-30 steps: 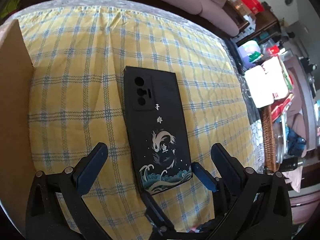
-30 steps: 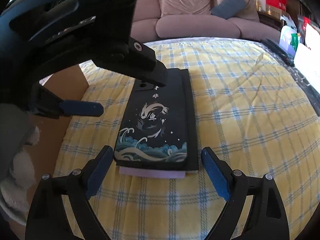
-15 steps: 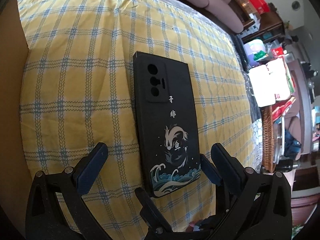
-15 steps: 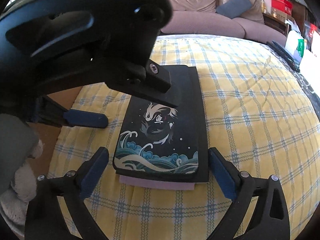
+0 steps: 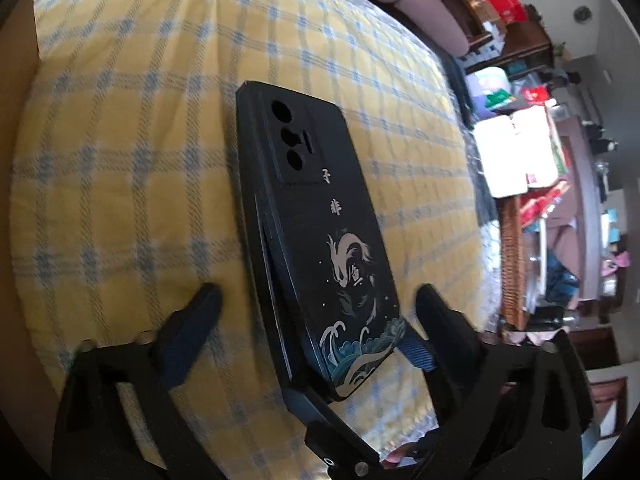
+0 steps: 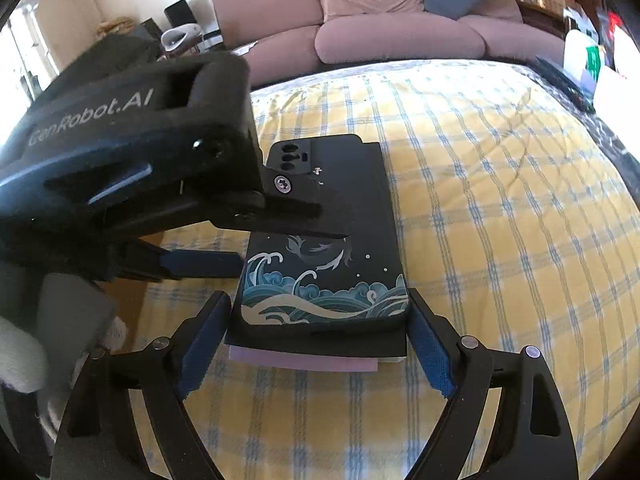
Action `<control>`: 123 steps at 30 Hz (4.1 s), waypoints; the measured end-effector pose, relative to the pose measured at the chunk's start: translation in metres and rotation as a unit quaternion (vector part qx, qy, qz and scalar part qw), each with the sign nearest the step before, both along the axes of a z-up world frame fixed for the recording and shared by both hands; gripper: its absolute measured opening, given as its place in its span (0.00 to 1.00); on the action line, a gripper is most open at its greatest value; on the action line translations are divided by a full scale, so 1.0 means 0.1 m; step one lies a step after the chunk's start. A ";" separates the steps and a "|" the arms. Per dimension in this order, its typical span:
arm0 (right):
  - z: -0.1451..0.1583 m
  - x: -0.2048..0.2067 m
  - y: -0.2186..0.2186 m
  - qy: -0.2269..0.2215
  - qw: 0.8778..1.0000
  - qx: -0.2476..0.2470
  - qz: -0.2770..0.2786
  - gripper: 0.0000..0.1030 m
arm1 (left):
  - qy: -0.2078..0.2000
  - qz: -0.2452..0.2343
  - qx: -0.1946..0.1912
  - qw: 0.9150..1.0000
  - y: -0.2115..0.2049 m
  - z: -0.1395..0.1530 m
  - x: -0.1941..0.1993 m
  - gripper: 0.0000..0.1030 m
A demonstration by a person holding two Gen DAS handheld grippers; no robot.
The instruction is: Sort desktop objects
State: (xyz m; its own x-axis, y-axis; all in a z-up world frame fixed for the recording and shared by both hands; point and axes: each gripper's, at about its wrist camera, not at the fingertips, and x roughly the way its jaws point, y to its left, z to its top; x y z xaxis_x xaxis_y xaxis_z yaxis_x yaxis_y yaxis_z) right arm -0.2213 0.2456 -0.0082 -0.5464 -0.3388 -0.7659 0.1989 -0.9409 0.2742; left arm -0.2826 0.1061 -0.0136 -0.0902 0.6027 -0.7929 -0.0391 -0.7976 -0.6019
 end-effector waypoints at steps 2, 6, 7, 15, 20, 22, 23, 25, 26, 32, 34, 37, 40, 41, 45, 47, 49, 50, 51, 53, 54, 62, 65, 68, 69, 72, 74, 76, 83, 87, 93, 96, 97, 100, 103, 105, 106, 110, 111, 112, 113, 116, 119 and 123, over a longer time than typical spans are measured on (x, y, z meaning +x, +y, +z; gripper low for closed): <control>0.02 0.04 0.07 -0.006 1.000 -0.028 -0.005 0.85 | -0.011 -0.009 0.019 1.000 0.01 -0.01 0.03 0.56; 0.09 0.15 0.20 -0.017 0.995 -0.097 -0.013 0.85 | -0.017 -0.021 0.048 0.999 0.02 0.00 0.16 0.45; 0.12 0.18 0.21 -0.017 0.994 -0.104 -0.012 0.85 | -0.012 -0.022 0.054 0.998 0.01 0.03 0.20 0.44; 0.43 0.54 0.19 0.004 0.994 -0.113 -0.008 0.85 | 0.033 -0.026 0.128 0.991 -0.13 0.36 0.49 0.33; 0.77 0.83 0.03 0.032 0.994 -0.100 0.012 0.85 | 0.068 -0.020 0.162 0.984 -0.39 0.73 0.70 0.32; 0.96 0.89 -0.08 0.046 0.994 -0.101 0.024 0.85 | 0.091 -0.019 0.175 0.980 -0.57 0.92 0.85 0.31; 1.03 0.94 -0.13 0.051 0.993 -0.101 0.030 0.85 | 0.101 -0.019 0.181 0.978 -0.65 1.00 0.90 0.31; 1.18 1.08 -0.26 0.062 0.992 -0.101 0.044 0.85 | 0.118 -0.013 0.194 0.974 -0.91 1.13 1.04 0.30; 1.26 1.10 -0.36 0.066 0.991 -0.100 0.052 0.85 | 0.123 -0.009 0.197 0.973 -1.01 1.18 1.09 0.30; 1.48 1.39 -1.02 0.073 0.988 -0.097 0.100 0.85 | 0.139 0.028 0.190 0.972 -1.80 1.34 1.39 0.30; 1.47 1.41 -1.29 0.069 0.986 -0.100 0.112 0.85 | 0.140 0.044 0.188 0.971 -2.10 1.34 1.45 0.30; 1.43 1.41 -1.63 0.064 0.985 -0.100 0.127 0.85 | 0.134 0.064 0.188 0.971 -2.44 1.25 1.48 0.30; 1.33 1.38 -1.97 0.058 0.985 -0.090 0.135 0.85 | 0.119 0.085 0.191 0.971 -2.72 1.05 1.45 0.30; 1.29 1.38 -2.06 0.057 0.986 -0.082 0.135 0.85 | 0.114 0.089 0.192 0.971 -2.76 0.99 1.43 0.31; 1.09 1.34 -2.38 0.051 0.989 -0.040 0.137 0.85 | 0.095 0.103 0.197 0.970 -2.92 0.68 1.31 0.31; 0.99 1.32 -2.42 0.044 0.989 -0.032 0.137 0.85 | 0.089 0.105 0.197 0.971 -2.93 0.56 1.27 0.32; 0.90 1.28 -2.45 0.034 0.990 -0.029 0.134 0.85 | 0.081 0.106 0.195 0.972 -2.92 0.44 1.21 0.32; 0.86 1.27 -2.47 0.029 0.990 -0.027 0.133 0.85 | 0.080 0.105 0.193 0.972 -2.90 0.41 1.19 0.32; 0.82 1.26 -2.48 0.025 0.991 -0.025 0.131 0.85 | 0.086 0.099 0.181 0.975 -2.87 0.42 1.16 0.32; 0.78 1.26 -2.47 0.019 0.992 -0.026 0.125 0.85 | 0.100 0.083 0.155 0.979 -2.81 0.44 1.14 0.35; 0.76 1.25 -2.48 0.014 0.992 -0.024 0.124 0.85 | 0.100 0.077 0.148 0.981 -2.78 0.44 1.17 0.36; 0.68 1.25 -2.53 0.000 0.992 -0.021 0.123 0.85 | 0.113 0.041 0.055 0.991 -2.48 0.47 1.19 0.59; 0.68 1.24 -2.61 0.008 0.992 0.004 0.124 0.85 | 0.121 0.043 0.035 0.991 -2.41 0.55 1.25 0.77; 0.66 1.21 -2.61 0.006 0.993 0.011 0.118 0.85 | 0.133 0.037 0.022 0.990 -2.43 0.62 1.42 0.77; 0.65 1.19 -2.58 0.005 0.994 0.009 0.111 0.85 | 0.137 0.035 0.020 0.990 -2.44 0.64 1.46 0.77; 0.66 1.16 -2.53 0.004 0.995 0.016 0.102 0.85 | 0.161 0.030 0.007 0.986 -2.49 0.77 1.62 0.77; 0.64 1.14 -2.50 -0.002 0.994 0.036 0.100 0.85 | 0.187 0.038 0.000 0.982 -2.52 0.92 1.72 0.85; 0.61 1.15 -2.50 0.001 0.993 0.049 0.106 0.86 | 0.220 0.076 -0.018 0.972 -2.65 1.07 1.83 0.97; 0.56 1.20 -2.60 -0.016 0.988 0.091 0.122 0.87 | 0.202 0.142 0.028 0.969 -3.07 0.95 1.78 0.97; 0.75 1.38 -2.60 0.010 0.986 0.097 0.133 0.94 | 0.211 0.133 0.022 0.968 -3.08 0.91 1.73 0.97; 0.91 1.51 -2.40 0.030 0.988 0.099 0.114 0.95 | 0.239 0.113 -0.020 0.964 -2.98 0.99 1.84 1.00; 0.90 1.54 -2.25 0.025 0.991 0.088 0.094 0.95 | 0.255 0.104 -0.041 0.961 -2.91 1.02 2.02 1.00; 0.91 1.57 -2.20 0.027 0.992 0.080 0.089 0.95 | 0.255 0.098 -0.044 0.961 -2.88 1.02 2.07 1.00; 0.94 1.65 -2.09 0.031 0.993 0.078 0.077 0.95 | 0.269 0.080 -0.073 0.957 -2.73 1.05 2.26 1.00; 0.99 1.74 -2.02 0.036 0.994 0.074 0.068 0.95 | 0.281 0.063 -0.095 0.953 -2.56 1.09 2.47 1.00; 1.03 1.80 -1.97 0.041 0.994 0.072 0.065 0.95 | 0.280 0.057 -0.101 0.953 -2.48 1.10 2.59 1.00; 1.05 1.84 -1.95 0.046 0.994 0.073 0.063 0.95 | 0.279 0.055 -0.104 0.953 -2.45 1.10 2.64 1.00; 1.12 1.97 -1.84 0.055 0.994 0.067 0.061 0.95 | 0.277 0.053 -0.116 0.952 -2.36 1.14 2.81 1.00; 1.13 2.00 -1.81 0.057 0.994 0.065 0.061 0.95 | 0.278 0.055 -0.120 0.951 -2.34 1.17 2.87 1.00; 1.14 2.03 -1.78 0.058 0.994 0.065 0.061 0.95 | 0.280 0.056 -0.122 0.951 -2.32 1.19 2.89 1.00; 1.16 2.07 -1.75 0.061 0.994 0.065 0.060 0.95 | 0.282 0.057 -0.125 0.949 -2.29 1.22 2.93 1.00; 1.18 2.16 -1.64 0.066 0.994 0.061 0.057 0.95 | 0.290 0.060 -0.139 0.945 -2.19 1.28 3.06 1.00; 1.19 2.24 -1.49 0.072 0.994 0.057 0.053 0.96 | 0.297 0.063 -0.148 0.941 -2.08 1.29 3.18 1.00; 1.14 2.29 -1.27 0.074 0.994 0.064 0.045 0.96 | 0.294 0.064 -0.172 0.938 -1.88 1.22 3.29 1.00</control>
